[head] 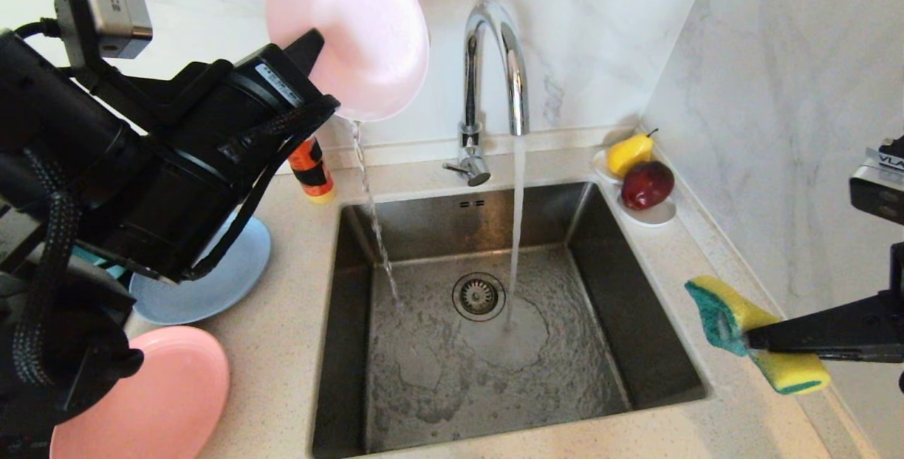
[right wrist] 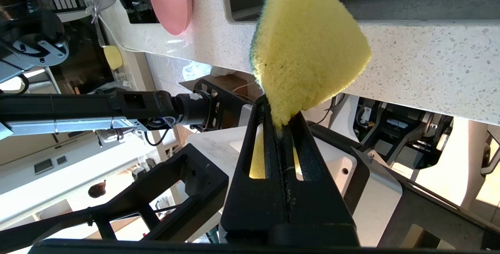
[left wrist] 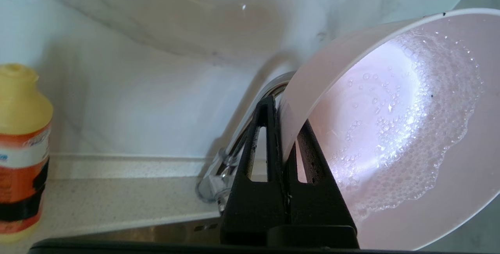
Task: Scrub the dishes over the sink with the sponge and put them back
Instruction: Rinse the bowl
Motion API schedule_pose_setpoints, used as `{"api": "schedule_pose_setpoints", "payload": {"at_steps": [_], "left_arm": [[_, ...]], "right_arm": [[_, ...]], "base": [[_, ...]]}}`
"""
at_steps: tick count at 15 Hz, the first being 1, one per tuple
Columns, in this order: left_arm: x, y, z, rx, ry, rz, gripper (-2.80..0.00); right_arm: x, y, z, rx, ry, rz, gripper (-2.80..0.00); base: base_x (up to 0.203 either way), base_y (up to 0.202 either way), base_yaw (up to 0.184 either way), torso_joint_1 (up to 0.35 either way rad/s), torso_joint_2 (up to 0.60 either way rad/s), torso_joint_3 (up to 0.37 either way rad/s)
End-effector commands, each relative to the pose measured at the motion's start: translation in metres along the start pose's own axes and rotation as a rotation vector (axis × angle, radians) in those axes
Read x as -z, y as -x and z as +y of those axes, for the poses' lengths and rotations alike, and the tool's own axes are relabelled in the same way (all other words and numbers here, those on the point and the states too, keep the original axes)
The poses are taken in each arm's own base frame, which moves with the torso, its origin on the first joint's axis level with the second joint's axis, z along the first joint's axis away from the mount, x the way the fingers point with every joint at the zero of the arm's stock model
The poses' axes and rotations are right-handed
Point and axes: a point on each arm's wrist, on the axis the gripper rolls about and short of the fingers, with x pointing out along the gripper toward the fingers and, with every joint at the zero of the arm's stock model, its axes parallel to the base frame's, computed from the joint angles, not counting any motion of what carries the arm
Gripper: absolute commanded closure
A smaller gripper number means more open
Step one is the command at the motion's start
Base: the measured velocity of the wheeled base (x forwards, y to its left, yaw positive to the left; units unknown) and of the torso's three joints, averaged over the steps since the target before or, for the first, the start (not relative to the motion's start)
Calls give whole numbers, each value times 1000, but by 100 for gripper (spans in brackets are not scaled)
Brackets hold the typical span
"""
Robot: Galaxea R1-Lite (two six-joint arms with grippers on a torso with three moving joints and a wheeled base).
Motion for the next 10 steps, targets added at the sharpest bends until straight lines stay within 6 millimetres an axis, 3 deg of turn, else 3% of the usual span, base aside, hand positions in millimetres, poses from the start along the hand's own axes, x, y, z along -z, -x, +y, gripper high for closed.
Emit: {"api": "schedule_pose_setpoints", "payload": {"at_steps": [1,5,8,10], "left_arm": [[0,1,0,6,4,-9,0],[8,0,9,-46,-31,124,0],[17,3,37,-213,-114,440,0],[9,9,50,-336,-141,680,0]], "right_arm": [[1,1,0,0,-7,4,0],[1,0,-1,6,-5,1,0],[-8,-5,-11,39,-39,-25,0],[-10,-5,-12,38,-37,-37,0]], "base": [[0,0,0,0,0,0],[0,0,0,0,0,0],[0,0,0,0,0,0],[0,0,0,0,0,0]]}}
